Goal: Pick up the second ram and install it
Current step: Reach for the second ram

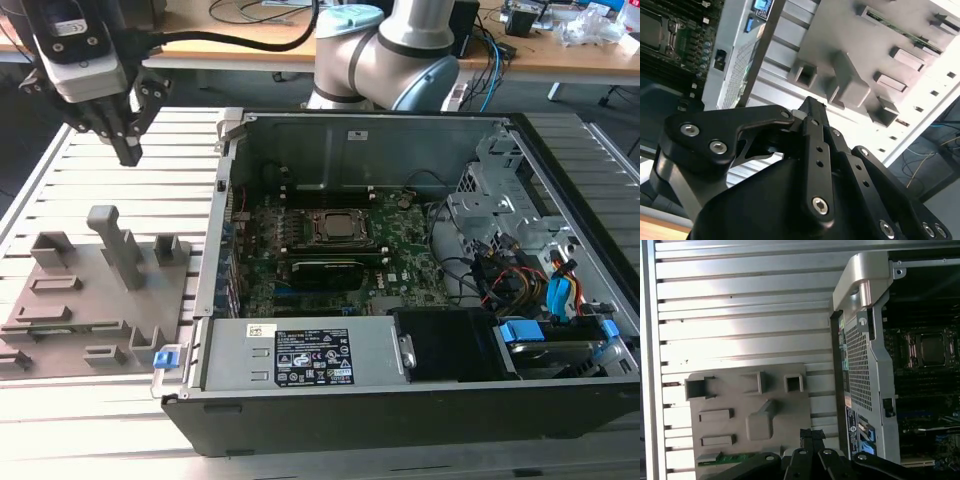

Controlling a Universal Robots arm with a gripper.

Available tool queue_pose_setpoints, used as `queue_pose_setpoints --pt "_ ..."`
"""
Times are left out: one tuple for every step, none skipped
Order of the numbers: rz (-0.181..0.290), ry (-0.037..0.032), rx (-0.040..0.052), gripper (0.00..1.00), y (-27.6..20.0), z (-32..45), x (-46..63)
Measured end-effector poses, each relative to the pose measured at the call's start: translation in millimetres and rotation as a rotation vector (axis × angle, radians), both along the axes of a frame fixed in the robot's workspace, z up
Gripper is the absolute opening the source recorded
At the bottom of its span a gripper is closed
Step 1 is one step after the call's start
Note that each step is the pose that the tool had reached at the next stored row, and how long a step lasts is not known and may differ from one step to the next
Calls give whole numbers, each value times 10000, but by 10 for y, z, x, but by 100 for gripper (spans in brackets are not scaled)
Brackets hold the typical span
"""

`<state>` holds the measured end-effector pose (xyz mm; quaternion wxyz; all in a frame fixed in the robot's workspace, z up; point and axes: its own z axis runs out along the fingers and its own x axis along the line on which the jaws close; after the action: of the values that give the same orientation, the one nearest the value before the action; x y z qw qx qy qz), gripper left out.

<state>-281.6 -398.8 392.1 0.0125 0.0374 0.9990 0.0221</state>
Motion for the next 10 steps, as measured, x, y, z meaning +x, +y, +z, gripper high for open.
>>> queue_pose_setpoints --pt "0 0 -1 11 0 0 -18" --pt "1 0 0 11 0 -1 -40" --pt "1 0 0 11 0 -1 -58" --pt "1 0 -1 11 0 -2 -93" --pt "1 0 0 11 0 -3 -130" --pt "0 1 -1 11 0 -4 -190" --pt "0 0 0 11 0 -5 -224" --pt "0 1 0 11 0 -6 -247" --pt "0 0 0 11 0 -8 -275" --pt "1 0 0 11 0 -10 -342"
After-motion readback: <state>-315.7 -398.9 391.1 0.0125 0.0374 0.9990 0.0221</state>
